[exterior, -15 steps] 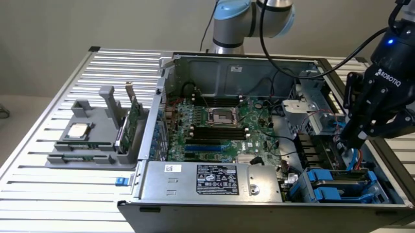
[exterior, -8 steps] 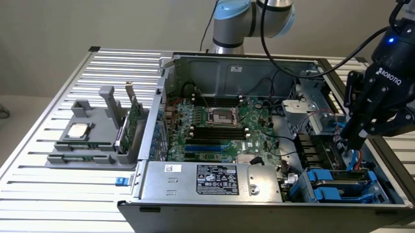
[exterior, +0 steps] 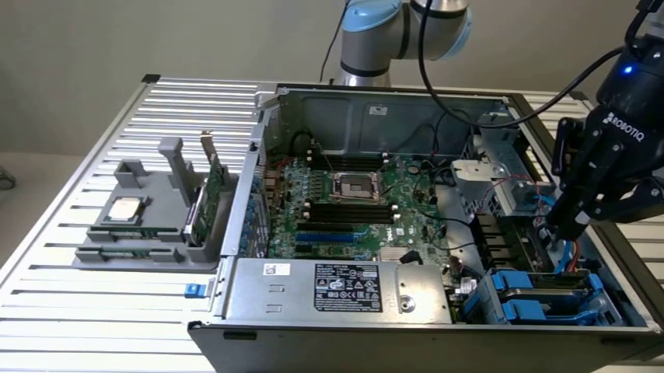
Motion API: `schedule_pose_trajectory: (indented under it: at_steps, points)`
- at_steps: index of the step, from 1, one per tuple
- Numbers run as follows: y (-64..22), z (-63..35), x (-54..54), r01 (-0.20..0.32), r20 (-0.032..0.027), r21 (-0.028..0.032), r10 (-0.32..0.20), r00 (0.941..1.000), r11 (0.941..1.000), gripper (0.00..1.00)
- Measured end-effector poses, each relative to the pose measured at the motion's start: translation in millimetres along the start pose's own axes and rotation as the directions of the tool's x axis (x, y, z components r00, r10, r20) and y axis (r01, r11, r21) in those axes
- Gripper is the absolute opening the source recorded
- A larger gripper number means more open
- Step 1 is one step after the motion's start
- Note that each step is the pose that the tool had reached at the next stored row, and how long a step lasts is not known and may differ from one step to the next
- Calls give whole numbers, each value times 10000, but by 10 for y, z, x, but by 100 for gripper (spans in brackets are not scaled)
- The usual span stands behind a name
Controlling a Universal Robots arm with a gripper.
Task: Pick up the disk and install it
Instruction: 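Insert the second disk wire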
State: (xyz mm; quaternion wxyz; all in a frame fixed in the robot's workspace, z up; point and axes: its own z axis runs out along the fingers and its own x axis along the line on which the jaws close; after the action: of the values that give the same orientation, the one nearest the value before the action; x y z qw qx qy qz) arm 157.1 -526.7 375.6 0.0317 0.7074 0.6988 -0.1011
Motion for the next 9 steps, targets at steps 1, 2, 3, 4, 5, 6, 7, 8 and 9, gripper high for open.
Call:
schedule_pose_trajectory:
  at_steps: [1,2,3,4,5,6,7,8,9]
  points:
    - [1,3,-1,1,1,0,-1,10000,10000,27]
    - [3,5,-2,1,-1,0,-1,10000,10000,27]
    - [6,7,-2,1,-2,0,-1,10000,10000,27]
    - [8,8,-2,1,-4,0,-1,10000,10000,27]
    - [10,9,-3,1,-5,0,-1,10000,10000,27]
    - [11,9,-3,1,-7,0,-1,10000,10000,27]
    - [13,9,-4,0,-7,0,0,10000,10000,27]
    - [15,10,-4,1,-10,0,-1,10000,10000,27]
    - [16,10,-4,1,-10,0,-1,10000,10000,27]
